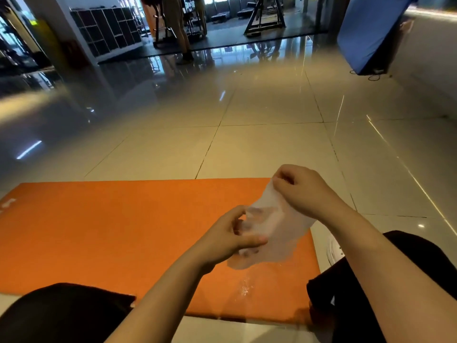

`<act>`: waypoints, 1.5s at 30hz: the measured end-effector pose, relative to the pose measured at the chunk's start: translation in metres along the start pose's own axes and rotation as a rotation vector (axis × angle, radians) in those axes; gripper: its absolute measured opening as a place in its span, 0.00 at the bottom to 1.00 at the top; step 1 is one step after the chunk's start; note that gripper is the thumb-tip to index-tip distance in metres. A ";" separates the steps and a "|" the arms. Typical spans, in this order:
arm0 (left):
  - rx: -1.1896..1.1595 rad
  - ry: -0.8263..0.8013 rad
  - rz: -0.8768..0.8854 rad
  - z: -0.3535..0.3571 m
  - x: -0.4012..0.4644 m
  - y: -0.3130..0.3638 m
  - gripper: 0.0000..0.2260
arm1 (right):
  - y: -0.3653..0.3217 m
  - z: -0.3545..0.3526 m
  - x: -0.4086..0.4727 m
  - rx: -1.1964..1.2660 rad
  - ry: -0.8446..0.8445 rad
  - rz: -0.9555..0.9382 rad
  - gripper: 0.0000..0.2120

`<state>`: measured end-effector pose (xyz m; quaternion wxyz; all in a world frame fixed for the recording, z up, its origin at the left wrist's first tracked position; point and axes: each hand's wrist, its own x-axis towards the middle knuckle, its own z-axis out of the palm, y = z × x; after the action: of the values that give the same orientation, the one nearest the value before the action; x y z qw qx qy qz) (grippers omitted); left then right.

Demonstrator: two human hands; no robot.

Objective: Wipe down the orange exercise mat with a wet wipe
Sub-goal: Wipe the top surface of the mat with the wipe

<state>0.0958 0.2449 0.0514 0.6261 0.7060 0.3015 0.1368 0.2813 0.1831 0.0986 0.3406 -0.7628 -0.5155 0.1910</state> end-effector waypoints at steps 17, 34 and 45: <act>-0.159 0.193 -0.333 -0.054 0.031 -0.117 0.10 | 0.053 0.129 0.027 -0.026 0.049 0.309 0.22; -0.100 0.168 -0.609 0.031 0.050 -0.186 0.17 | 0.158 0.144 0.022 -0.235 -0.373 0.364 0.14; 0.009 0.245 -0.797 0.073 0.054 -0.261 0.17 | 0.233 0.200 0.025 -0.424 -0.619 0.591 0.19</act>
<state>0.1129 0.2271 -0.2241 0.5865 0.5150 0.6242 -0.0346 0.3156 0.2151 -0.2065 -0.0611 -0.8367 -0.3812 0.3884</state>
